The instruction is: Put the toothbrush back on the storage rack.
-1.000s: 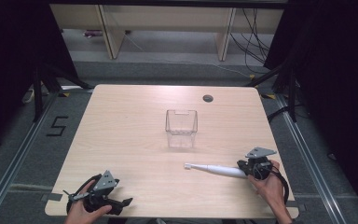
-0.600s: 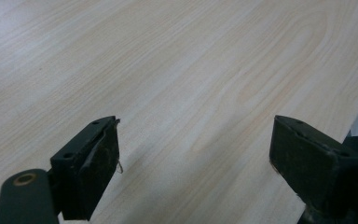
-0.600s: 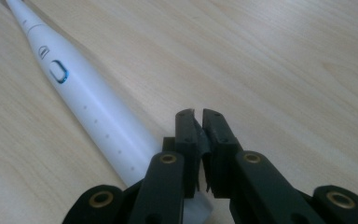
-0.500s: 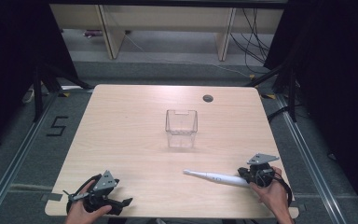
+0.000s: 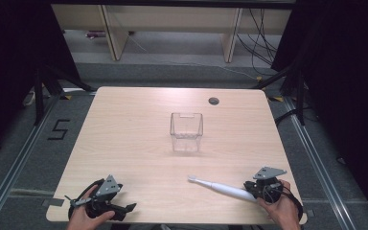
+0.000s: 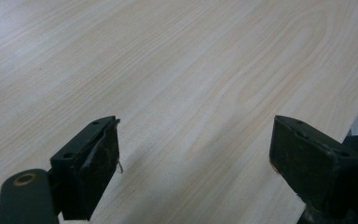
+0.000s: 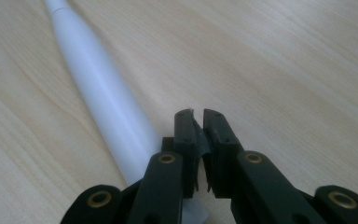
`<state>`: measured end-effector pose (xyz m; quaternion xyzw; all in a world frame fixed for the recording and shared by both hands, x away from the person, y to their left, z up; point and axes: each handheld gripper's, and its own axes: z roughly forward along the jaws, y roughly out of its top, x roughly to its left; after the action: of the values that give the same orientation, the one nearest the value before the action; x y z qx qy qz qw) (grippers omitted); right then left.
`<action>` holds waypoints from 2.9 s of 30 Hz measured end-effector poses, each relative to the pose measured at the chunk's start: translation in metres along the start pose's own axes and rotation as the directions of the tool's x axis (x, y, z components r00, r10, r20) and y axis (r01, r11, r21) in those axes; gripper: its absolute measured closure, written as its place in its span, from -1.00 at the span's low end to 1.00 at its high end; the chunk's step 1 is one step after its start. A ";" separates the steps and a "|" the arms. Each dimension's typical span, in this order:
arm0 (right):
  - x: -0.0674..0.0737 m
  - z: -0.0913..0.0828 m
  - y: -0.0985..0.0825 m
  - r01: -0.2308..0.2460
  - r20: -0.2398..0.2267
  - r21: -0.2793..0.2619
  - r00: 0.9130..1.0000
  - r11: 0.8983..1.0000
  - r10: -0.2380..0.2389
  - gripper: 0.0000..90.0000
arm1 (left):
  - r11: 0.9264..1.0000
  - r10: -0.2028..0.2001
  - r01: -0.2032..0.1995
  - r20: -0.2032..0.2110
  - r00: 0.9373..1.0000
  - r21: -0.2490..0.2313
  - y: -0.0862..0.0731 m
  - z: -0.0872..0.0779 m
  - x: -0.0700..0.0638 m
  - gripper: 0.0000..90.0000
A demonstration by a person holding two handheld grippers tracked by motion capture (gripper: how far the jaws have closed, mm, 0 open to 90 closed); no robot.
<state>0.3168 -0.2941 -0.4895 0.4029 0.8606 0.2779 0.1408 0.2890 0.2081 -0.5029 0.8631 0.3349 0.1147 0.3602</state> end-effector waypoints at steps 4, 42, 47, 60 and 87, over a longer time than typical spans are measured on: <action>0.005 -0.002 -0.002 0.019 -0.001 -0.011 1.000 1.000 -0.019 0.87 | 1.000 0.001 -0.001 0.001 1.000 0.002 0.000 0.001 0.000 -0.66; 0.027 -0.008 0.063 0.183 -0.095 0.077 0.980 0.980 -0.176 0.24 | 1.000 -0.012 0.012 -0.006 1.000 -0.003 0.000 0.000 0.000 -0.66; 0.031 0.002 0.073 0.242 -0.147 0.141 0.964 0.960 -0.221 0.24 | 1.000 0.006 -0.006 -0.003 1.000 0.000 0.001 0.000 0.001 -0.66; 0.042 0.027 0.086 0.306 -0.182 0.295 0.948 0.905 -0.261 0.25 | 1.000 0.005 -0.005 0.008 1.000 0.005 0.002 0.000 0.001 -0.66; 0.044 0.051 0.097 0.305 -0.219 0.483 0.950 0.821 -0.224 0.47 | 1.000 0.005 -0.005 0.007 1.000 0.008 0.001 0.001 0.001 -0.66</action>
<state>0.3730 -0.1910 -0.4739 0.2796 0.9590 0.0472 0.0001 0.2906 0.2076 -0.5025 0.8658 0.3320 0.1114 0.3575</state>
